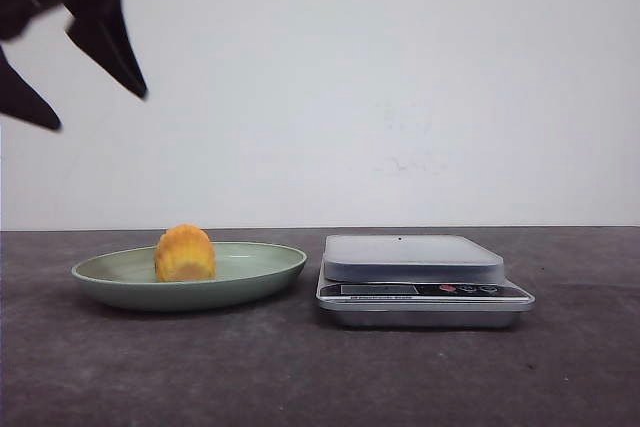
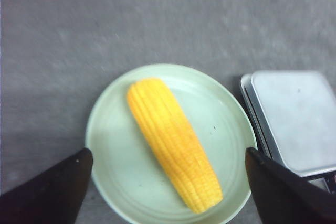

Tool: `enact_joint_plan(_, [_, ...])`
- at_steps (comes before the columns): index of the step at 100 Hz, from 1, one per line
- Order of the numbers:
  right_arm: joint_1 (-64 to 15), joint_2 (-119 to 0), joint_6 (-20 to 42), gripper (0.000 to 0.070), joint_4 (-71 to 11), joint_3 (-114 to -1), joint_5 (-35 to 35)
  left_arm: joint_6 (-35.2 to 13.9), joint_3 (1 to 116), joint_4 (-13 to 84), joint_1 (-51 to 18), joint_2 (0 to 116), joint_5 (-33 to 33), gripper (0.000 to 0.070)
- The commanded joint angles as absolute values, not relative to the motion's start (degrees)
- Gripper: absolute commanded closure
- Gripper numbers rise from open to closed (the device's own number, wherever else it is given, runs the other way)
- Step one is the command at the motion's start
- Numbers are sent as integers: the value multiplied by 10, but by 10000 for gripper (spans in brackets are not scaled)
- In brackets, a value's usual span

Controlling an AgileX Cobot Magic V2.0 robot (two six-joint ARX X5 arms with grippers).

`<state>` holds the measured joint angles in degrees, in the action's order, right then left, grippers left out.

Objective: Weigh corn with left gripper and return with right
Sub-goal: 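Lower the left gripper onto the yellow corn cob and close it, then carry the corn with the left gripper onto the scale and release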

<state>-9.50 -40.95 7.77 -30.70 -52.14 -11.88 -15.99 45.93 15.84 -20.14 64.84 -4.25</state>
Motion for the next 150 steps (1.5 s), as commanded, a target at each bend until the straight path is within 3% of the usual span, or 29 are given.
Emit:
enact_joint_plan(1, [-101, -427, 70, 146, -305, -530, -120, -169, 467, 137, -210, 673, -38, 138])
enact_joint_plan(31, [-112, -453, 65, 147, -291, -530, -118, -181, 471, 34, -249, 789, -17, 144])
enact_joint_plan(82, [-112, -452, 64, 147, -287, -530, -118, -207, 497, 36, -272, 927, 17, 155])
enact_joint_plan(88, [-112, -452, 64, 147, -287, -530, -118, -206, 497, 36, -272, 927, 18, 218])
enact_joint_plan(113, [-112, -452, 64, 147, -283, -530, -118, -202, 497, 32, -272, 927, 17, 700])
enact_joint_plan(150, [-112, -452, 63, 147, -283, -530, -117, -186, 547, 91, -285, 866, 17, 697])
